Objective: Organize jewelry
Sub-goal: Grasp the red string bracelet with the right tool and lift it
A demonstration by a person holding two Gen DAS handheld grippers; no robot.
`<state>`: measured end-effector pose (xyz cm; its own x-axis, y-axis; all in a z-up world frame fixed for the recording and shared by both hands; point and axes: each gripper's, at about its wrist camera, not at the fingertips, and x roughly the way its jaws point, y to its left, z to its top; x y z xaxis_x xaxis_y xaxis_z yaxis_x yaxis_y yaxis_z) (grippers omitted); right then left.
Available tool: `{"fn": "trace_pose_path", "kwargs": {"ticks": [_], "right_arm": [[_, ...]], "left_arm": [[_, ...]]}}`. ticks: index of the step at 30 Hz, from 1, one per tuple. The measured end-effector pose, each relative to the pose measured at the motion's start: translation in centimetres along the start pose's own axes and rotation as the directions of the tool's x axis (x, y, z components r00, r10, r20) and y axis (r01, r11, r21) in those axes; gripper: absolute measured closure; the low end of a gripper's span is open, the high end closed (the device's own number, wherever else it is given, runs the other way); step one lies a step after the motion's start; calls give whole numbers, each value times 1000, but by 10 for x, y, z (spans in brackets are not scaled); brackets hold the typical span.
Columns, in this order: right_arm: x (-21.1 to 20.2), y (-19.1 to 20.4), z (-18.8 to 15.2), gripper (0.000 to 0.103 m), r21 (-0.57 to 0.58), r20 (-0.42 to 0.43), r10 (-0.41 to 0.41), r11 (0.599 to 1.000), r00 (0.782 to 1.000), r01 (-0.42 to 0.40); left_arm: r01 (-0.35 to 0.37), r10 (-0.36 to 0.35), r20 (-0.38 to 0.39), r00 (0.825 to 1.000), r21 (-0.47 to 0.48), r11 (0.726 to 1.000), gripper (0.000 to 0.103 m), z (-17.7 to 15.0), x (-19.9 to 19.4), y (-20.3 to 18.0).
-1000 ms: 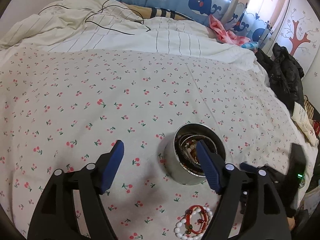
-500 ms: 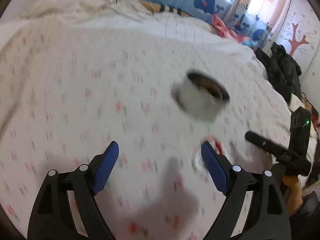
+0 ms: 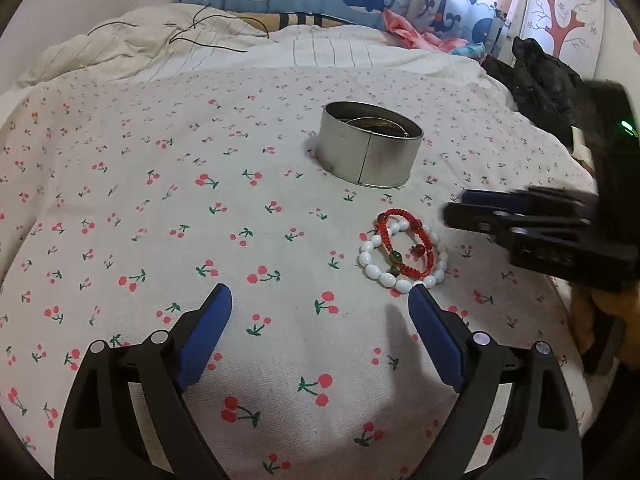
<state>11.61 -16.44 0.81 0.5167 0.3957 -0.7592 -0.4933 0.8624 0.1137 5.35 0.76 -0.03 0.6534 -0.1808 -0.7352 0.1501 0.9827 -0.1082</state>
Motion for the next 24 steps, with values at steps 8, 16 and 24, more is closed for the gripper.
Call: {"fn": "trace_pose_path", "kwargs": {"ticks": [8, 16, 24], "right_arm": [[22, 12, 13, 72, -10, -38, 146, 989, 989, -146], [3, 0, 7, 96, 69, -9, 112, 991, 994, -111], [-18, -40, -26, 95, 233, -69, -2, 972, 998, 18]], "left_arm": [[-10, 10, -18, 1000, 13, 1000, 14, 0, 6, -3], [2, -2, -27, 1000, 8, 1000, 13, 0, 9, 0], [88, -88, 12, 996, -44, 995, 12, 12, 5, -1]]}}
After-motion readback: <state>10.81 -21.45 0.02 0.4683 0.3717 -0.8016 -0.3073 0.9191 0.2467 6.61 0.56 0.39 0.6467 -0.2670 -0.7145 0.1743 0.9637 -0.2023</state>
